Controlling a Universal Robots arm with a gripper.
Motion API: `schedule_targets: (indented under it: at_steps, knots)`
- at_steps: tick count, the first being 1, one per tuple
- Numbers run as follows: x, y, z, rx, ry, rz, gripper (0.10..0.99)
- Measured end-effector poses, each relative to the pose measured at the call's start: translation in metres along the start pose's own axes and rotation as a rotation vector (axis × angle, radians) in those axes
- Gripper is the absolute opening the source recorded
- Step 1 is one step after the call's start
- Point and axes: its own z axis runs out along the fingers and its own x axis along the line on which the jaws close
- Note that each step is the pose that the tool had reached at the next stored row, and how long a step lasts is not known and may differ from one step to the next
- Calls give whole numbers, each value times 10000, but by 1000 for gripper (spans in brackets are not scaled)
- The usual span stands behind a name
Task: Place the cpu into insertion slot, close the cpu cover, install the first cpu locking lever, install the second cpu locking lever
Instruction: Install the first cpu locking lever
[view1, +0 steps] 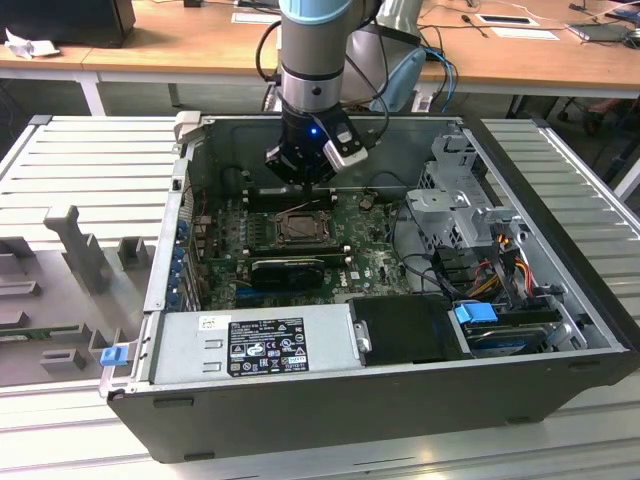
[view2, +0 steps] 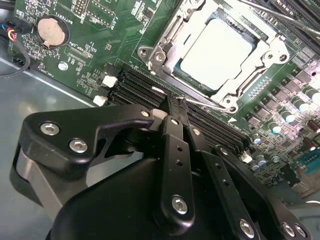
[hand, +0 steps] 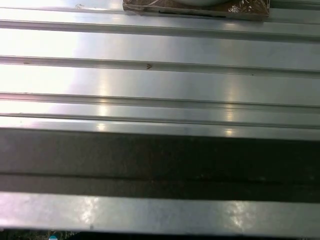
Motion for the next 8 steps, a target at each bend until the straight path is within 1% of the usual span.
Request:
schedule_targets:
  at_steps: [4, 8]
  knots:
    - [-6, -2, 12, 21, 2, -3, 106]
    - [-32, -4, 26, 50, 2, -1, 106]
